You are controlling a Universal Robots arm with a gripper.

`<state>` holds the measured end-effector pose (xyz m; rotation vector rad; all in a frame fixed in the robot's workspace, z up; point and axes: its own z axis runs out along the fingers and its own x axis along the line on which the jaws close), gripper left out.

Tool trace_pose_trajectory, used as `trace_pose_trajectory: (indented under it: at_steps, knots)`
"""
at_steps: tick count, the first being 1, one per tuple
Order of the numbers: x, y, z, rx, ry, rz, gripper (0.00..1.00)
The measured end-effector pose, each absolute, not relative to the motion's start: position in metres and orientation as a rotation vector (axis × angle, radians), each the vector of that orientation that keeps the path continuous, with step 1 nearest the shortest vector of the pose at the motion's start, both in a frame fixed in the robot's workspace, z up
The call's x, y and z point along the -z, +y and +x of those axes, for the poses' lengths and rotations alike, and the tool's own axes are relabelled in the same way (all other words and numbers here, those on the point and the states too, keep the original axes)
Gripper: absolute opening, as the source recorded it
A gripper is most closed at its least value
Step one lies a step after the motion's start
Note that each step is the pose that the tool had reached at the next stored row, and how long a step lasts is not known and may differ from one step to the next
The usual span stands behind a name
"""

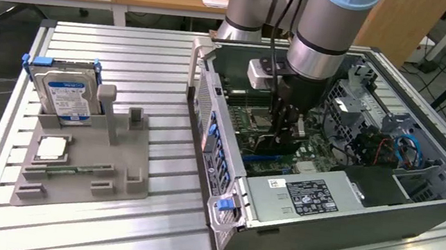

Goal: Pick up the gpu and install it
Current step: 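Insert the gpu into the slot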

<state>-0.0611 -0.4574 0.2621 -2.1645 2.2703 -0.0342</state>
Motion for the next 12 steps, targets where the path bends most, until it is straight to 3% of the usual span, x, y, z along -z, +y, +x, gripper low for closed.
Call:
trace_pose_trajectory:
  at_steps: [12]
  knots:
    - [-0.2577,-0.4573,-0.0625,0.034,2.271,-2.164,0.26]
